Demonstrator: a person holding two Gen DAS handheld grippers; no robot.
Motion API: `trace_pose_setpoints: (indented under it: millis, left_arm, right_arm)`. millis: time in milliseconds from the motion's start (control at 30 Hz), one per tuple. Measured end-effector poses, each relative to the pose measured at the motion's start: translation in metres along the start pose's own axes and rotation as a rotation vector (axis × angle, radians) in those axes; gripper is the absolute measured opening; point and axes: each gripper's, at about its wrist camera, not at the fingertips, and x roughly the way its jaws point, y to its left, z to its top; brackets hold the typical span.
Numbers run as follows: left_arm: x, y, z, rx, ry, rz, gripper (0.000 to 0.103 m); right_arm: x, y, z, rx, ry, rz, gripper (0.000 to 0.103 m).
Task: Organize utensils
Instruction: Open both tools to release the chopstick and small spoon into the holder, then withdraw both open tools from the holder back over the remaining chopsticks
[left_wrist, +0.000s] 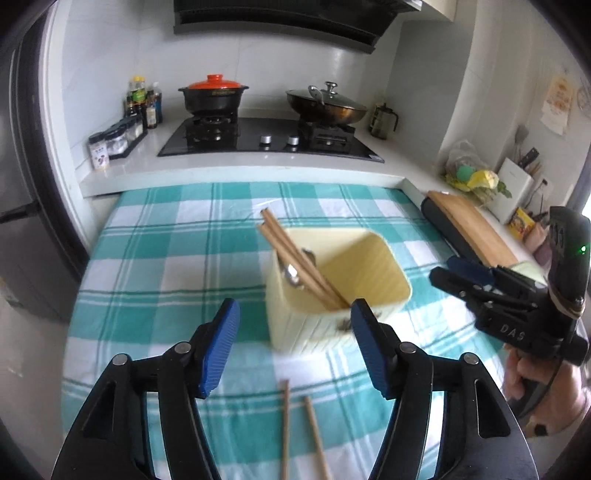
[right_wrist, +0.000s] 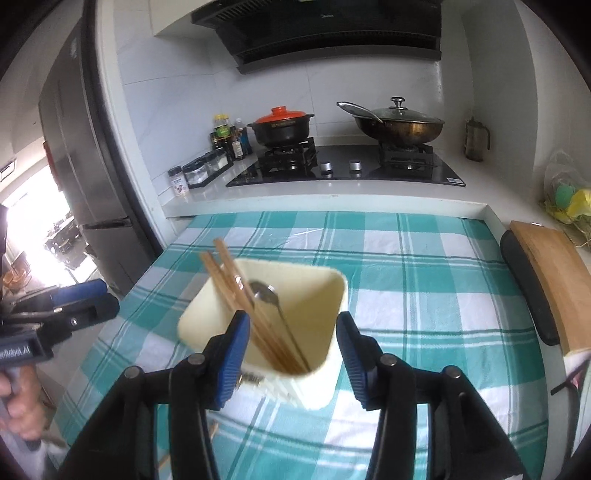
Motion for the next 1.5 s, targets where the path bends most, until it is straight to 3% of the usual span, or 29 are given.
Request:
trace_pose_setpoints:
  millis: [133,267,400,533,933,1500]
  left_arm:
    - [-0.049,0.012,-0.061,0.045,0.016,0.048,0.073]
    - [-0.079,0.012,-0.12,0.023,0.022,0.078,0.074]
    - [-0.095,0.001,-0.167,-0.039,0.008,0.04,0.077]
    - [-0.092,-0.016,-0.191,-0.053,0.016,0.004,0.078]
    - [-0.101,-0.024,-0.215,-0.039,-0.005,0.016,0.08]
    - [-0.089,-0.001,-0.232,-0.093,0.009,0.067,0.082]
  right_arm:
    - [-0.043,0.026,-0.068,-0.092,0.019,-0.008,0.059]
    - [-0.07,0.044,-0.135,-0.088,0.028,-0.042,0.059]
    - [-0.09,0.059,-0.195,-0.014,0.023,-0.055,0.059]
    - [-0.098,0.071,-0.227,-0.031,0.028,-0.076,0.059]
    - [-0.108,0.097,-0.234,-0.06,-0.032,-0.095,0.059]
    - [-0.096,0.113,-0.242,-0.086,0.01,-0.104,0.059]
